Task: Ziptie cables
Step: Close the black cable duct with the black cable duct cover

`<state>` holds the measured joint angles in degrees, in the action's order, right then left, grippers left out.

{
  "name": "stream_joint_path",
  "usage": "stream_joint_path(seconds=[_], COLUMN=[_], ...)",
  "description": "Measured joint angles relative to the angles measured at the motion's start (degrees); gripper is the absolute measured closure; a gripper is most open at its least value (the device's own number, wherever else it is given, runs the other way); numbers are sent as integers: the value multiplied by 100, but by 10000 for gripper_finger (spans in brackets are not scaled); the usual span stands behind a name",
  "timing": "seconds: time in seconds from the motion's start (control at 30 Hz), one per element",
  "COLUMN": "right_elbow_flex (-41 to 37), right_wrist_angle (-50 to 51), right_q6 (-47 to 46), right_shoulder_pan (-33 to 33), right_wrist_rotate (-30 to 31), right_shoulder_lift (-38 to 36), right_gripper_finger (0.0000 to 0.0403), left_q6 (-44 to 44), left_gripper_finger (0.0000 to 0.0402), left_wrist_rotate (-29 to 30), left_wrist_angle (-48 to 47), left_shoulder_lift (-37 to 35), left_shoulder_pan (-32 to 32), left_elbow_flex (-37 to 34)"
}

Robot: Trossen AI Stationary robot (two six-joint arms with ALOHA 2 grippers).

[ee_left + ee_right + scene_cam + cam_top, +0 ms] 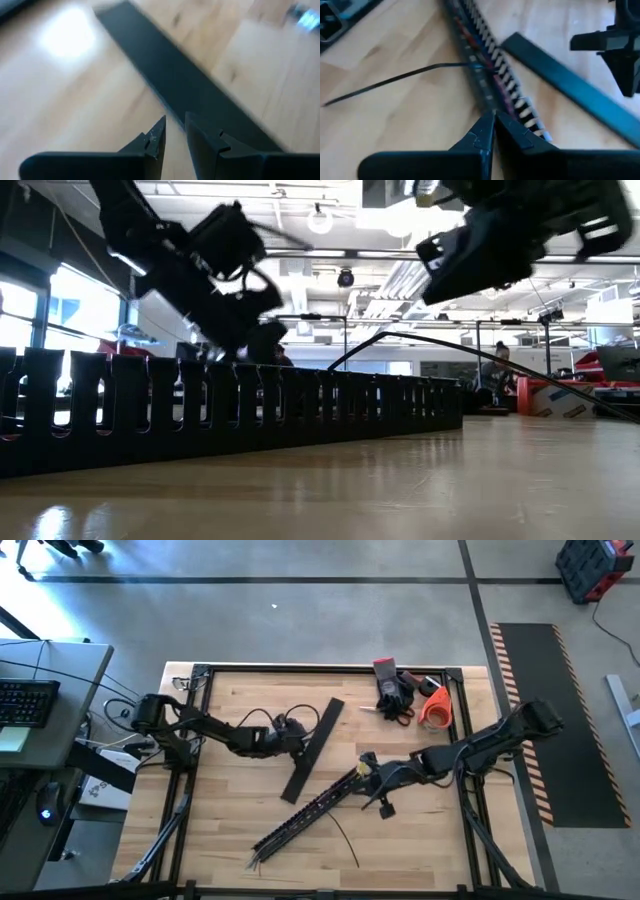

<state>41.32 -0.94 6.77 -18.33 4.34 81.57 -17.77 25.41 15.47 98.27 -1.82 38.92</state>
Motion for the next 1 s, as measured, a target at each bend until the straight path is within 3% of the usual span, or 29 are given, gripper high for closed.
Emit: stream_joint_path(seconds=[0.13,0.3,0.5,0.6,0.83,1.0], right_elbow_flex=[77,82,865,1643,3794,4945], right_wrist_angle=[-299,-711,-597,105,1844,3035], right_q6=[506,1205,2092,2905,4353,5099], right_shoulder_pan=[552,1837,2850,3082,3338,3317], right_wrist_rotate=[-217,-1315,-2285,-2784,-2997,-2895], right_shoulder_lift=[27,248,1191,1914,3646,4654], right_gripper_finger=[367,282,158,108,80,80], left_q6=[588,752,-288,-731,-1403,-1991], left_gripper_finger=[354,354,354,354,354,354], left_wrist_rotate=[185,567,1568,1537,1640,2228], left_wrist_angle=[-193,-773,-2009,-2285,-1799,-1582], left_shoulder_lift=[-358,-1160,-1912,-1999,-1833,-1762], left_shoulder_pan=[86,532,1416,1679,2252,2809], left_elbow_flex=[311,483,470,374,-215,-457])
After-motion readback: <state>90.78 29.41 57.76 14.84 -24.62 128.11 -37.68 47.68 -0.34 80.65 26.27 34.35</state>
